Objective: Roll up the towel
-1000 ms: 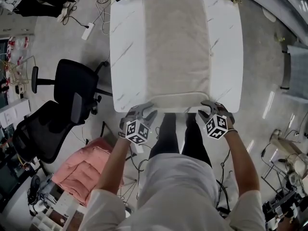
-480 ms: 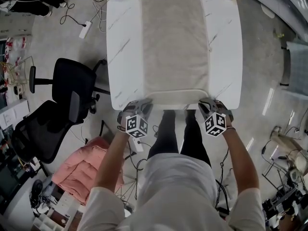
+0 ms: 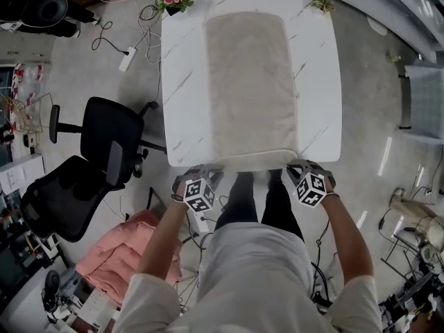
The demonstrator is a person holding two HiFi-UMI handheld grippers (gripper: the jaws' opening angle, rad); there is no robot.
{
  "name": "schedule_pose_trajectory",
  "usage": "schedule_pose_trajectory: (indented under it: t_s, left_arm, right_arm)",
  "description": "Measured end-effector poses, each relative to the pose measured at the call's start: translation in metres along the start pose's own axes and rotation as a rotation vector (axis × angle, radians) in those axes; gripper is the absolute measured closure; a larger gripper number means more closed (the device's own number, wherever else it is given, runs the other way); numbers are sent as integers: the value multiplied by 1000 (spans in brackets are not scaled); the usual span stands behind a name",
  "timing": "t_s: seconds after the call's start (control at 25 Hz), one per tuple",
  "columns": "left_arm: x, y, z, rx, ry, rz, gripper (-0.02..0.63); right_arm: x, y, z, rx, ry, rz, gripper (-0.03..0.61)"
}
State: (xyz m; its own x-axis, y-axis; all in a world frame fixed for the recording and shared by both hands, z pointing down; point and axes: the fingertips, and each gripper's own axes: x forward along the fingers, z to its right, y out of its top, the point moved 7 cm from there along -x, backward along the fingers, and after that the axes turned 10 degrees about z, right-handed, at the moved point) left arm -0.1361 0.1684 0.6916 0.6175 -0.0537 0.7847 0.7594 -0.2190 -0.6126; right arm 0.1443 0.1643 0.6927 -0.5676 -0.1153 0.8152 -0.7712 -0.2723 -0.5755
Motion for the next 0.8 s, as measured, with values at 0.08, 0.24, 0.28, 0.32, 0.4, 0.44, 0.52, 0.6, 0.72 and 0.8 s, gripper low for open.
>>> schedule_pose_trajectory:
  t_s: [0.08,0.24,0.28,0.32,0.4,0.44,0.52,0.6,0.72,0.8]
  left_arm:
    - [-8,2,5,-22,-40,-1,572]
    - [-15,7,-4,-66,-93,-4,571]
    - [-16,9,-10,-81,-109,-7,571]
    - [-16,12,-15,-97,-129,-12,571]
    - [-14,16,-27,-131,-175,-30,569]
    - [-12,17,-32,-146,-195,-41,569]
    - [-9,20,-43,-166,-222,-63,569]
    - [-7,23,-53,-180,-238,-83,569]
    - [-4,30,-71,-198,-240,-102,566]
    - [-2,31,-85,-213,-209,-99,563]
  right_arm:
    - [-9,5,-6,53,29,14,549]
    - [-18,12,-3,144,74,19,548]
    - [-19,13,1,163,87,10,548]
    - [-19,14,6,181,100,0,548]
    - [-18,16,17,218,127,-16,546]
    - [-16,16,23,234,139,-15,546]
    - [-13,17,34,259,160,-15,545]
    - [-13,20,46,278,179,-23,545]
    - [-13,23,68,297,196,-6,545]
    - [-9,25,84,300,198,5,545]
